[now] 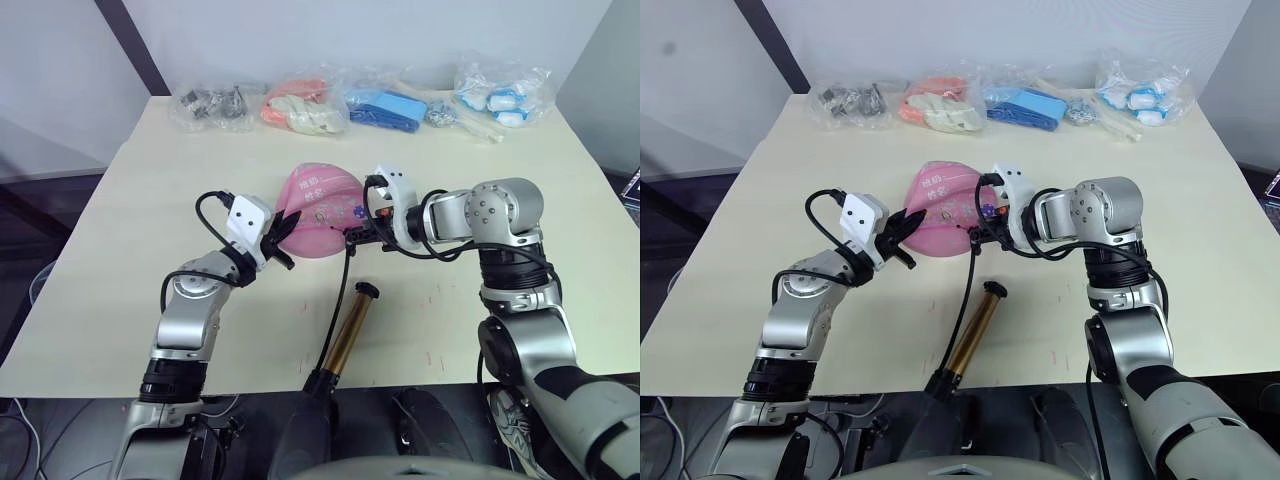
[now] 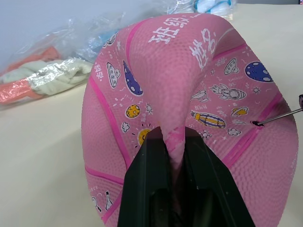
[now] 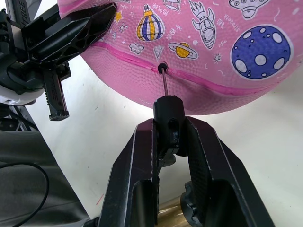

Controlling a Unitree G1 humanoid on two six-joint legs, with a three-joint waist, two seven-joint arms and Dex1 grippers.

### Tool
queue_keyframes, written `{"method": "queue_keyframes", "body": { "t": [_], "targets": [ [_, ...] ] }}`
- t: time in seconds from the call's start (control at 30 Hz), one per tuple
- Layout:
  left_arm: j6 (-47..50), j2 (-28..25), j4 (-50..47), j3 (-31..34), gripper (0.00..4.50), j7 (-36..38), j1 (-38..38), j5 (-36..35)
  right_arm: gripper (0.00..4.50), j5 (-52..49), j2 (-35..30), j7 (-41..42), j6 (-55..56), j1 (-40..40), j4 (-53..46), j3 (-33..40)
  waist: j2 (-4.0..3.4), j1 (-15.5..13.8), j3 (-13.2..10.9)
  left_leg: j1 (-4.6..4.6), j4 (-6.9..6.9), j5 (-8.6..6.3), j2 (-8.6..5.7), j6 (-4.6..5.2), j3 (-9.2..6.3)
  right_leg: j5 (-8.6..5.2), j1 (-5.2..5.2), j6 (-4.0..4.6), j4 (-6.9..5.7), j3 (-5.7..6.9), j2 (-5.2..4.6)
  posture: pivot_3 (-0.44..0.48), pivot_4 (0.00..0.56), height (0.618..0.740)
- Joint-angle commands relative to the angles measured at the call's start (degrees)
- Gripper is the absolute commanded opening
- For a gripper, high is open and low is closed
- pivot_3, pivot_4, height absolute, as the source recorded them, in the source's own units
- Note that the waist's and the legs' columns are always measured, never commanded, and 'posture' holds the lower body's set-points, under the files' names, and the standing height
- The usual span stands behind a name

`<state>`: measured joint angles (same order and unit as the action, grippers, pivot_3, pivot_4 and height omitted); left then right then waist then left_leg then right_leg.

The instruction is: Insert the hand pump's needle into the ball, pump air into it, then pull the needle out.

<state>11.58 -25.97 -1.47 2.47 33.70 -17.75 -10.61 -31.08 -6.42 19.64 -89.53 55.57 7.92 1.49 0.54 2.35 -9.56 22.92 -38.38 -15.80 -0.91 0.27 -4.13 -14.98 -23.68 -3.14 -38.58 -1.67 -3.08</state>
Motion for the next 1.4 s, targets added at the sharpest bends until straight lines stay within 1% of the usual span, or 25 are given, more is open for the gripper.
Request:
{"method": "queue_keyframes", "body": {
  "t": [0.03, 0.3, 0.7, 1.0, 1.23, 1.4],
  "targets": [
    [-1.55, -0.59, -0.34, 0.6, 0.05, 0.49, 0.59, -0.02, 0.34, 0.05, 0.3, 0.27, 0.25, 0.64, -0.69, -0.1, 0.0, 0.0, 0.0, 0.0, 0.0, 0.0, 0.0, 0.0, 0.0, 0.0, 0.0, 0.0, 0.0, 0.0, 0.0, 0.0, 0.15, 0.74],
    [-3.04, -0.77, 0.23, 0.43, 0.05, 1.07, 1.08, 0.15, 0.34, 0.8, 1.05, -0.22, -2.35, 1.11, 0.74, 0.1, 0.0, 0.0, 0.0, -0.01, 0.0, 0.0, 0.01, 0.0, 0.0, 0.0, 0.0, 0.0, -0.01, 0.0, 0.0, 0.0, 0.15, 0.74],
    [-3.04, -0.46, -0.39, 0.18, 0.05, 0.8, 1.32, 0.33, 0.34, 0.79, 1.04, -3.09, -2.97, 3.44, 6.57, 0.65, 0.0, 0.04, 0.01, -0.09, -0.01, 0.01, 0.0, 0.0, 0.02, 0.0, 0.0, 0.0, -0.16, -0.02, 0.0, 0.0, 0.15, 0.74],
    [-3.58, -0.42, 0.29, -0.34, 0.05, 0.93, 1.05, 0.59, 0.34, -1.17, 2.72, -7.71, -2.97, 6.15, 10.95, 4.83, -0.01, 0.07, 0.01, -0.12, -0.01, 0.02, 0.0, 0.01, 0.04, 0.0, 0.0, 0.01, -0.22, -0.03, 0.01, 0.0, 0.15, 0.74],
    [-3.78, -0.33, 0.54, -0.59, 0.05, 1.04, 0.74, 0.53, 0.34, -6.22, 0.19, -8.95, -2.97, 9.12, 13.87, -0.62, -0.01, 0.08, 0.01, -0.13, -0.01, 0.03, 0.0, 0.0, 0.05, 0.0, 0.0, 0.01, -0.22, -0.04, 0.01, 0.0, 0.15, 0.74],
    [-4.04, -0.4, 0.77, -0.66, 0.05, 1.24, 0.83, 0.53, 0.34, -11.75, -2.65, -9.41, -2.97, 12.63, 18.47, -4.49, -0.01, 0.08, 0.01, -0.13, -0.01, 0.03, 0.0, 0.01, 0.06, 0.0, 0.0, 0.02, -0.21, -0.04, 0.01, 0.0, 0.15, 0.74]
  ]
}}
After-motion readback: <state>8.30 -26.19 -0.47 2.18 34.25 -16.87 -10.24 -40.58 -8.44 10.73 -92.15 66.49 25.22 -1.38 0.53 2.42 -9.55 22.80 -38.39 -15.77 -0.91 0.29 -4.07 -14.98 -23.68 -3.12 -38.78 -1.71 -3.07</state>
